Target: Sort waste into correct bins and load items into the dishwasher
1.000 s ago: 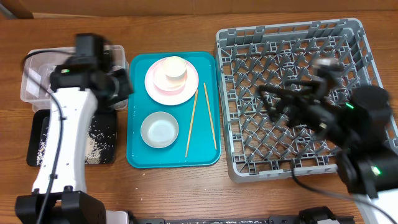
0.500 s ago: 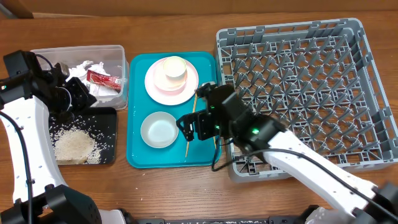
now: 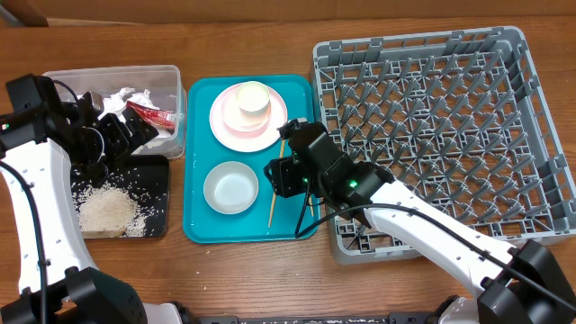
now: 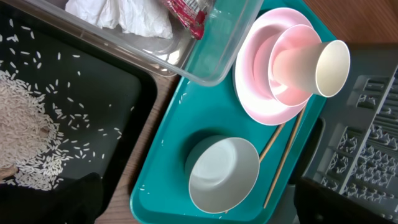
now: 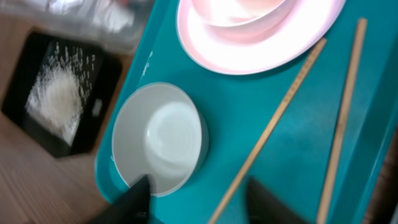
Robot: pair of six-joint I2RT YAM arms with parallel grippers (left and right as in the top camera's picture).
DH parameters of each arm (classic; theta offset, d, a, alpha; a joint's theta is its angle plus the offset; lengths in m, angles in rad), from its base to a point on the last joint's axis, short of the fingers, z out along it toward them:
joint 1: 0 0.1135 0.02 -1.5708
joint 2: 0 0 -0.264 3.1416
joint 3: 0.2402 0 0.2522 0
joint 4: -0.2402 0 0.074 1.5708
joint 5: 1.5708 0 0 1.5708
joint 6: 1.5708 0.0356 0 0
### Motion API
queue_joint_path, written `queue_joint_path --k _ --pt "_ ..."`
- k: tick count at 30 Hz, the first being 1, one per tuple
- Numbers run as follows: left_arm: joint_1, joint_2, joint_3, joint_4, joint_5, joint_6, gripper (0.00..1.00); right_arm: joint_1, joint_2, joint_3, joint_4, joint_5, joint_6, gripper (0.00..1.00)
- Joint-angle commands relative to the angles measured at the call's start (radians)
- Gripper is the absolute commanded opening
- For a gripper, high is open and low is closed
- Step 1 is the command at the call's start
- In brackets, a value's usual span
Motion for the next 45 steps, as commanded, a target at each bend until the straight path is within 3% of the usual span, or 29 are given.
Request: queue_joint_path --k 1,5,11,15,45 --pt "-0.003 -0.024 0.021 -0.002 0.004 0.011 1.0 0.01 -0.001 0.011 0.008 0.098 0.118 0.35" --pt "-0.003 -0.024 0.021 0.0 0.004 0.011 1.0 0.045 0.024 0.011 0.02 0.237 0.15 0.26" --pt "-0.003 -0.023 0.021 0.005 0.004 0.011 1.0 0.117 0.101 0.012 0.068 0.362 0.152 0.27" --pt "-0.003 -0.023 0.021 0.005 0.004 0.011 1.0 0.146 0.169 0.012 0.064 0.54 0.234 0.27" --pt "-0.006 -0.023 0.021 0.005 0.004 0.011 1.0 0.137 0.362 0.012 0.256 0.524 0.309 0.27"
